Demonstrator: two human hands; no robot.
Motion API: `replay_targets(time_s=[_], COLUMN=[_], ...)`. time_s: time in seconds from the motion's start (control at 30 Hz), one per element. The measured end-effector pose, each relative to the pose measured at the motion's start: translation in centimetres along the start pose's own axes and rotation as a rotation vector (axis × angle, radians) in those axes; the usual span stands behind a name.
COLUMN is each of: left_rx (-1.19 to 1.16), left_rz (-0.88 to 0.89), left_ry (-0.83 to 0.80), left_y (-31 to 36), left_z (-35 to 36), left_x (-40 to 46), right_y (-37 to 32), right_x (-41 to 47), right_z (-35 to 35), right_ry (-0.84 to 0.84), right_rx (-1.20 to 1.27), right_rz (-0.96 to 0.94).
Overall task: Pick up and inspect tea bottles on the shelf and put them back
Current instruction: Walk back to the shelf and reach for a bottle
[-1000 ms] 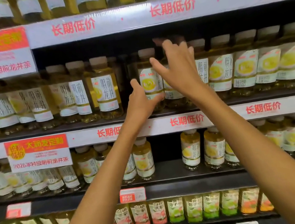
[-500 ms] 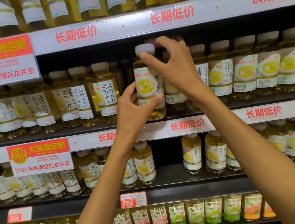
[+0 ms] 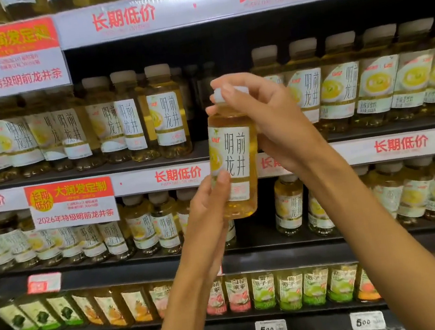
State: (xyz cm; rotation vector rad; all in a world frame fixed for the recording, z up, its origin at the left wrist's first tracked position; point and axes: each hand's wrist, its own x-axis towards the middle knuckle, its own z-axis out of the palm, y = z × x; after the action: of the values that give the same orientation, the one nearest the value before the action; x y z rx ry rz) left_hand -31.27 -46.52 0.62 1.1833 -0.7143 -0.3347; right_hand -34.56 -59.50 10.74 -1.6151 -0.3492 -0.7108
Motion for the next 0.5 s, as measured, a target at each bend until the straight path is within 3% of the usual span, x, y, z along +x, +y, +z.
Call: replay_targets(time_s=[0.13,0.3,0.5], left_rx=[0.131,0.019,-0.029], left_rz=[-0.009,-0.075,-0.273], left_ry=[0.036,-0.001,-0.077], left_y=[-1.4,-3.2,-5.3], left_z=[-0.5,-0.7,-2.0], left_x=[-1.4,-3.7,-6.6], right_y=[1.6,4.3,7.9], right_x=[-1.3,-3.2,-6.7], right_z=[0.6,0.5,1.3], right_ry=[0.019,-0.014,0.042], right_rx=[0.085,0.323,0.407], right_rz=[0.038,0.175,0.268])
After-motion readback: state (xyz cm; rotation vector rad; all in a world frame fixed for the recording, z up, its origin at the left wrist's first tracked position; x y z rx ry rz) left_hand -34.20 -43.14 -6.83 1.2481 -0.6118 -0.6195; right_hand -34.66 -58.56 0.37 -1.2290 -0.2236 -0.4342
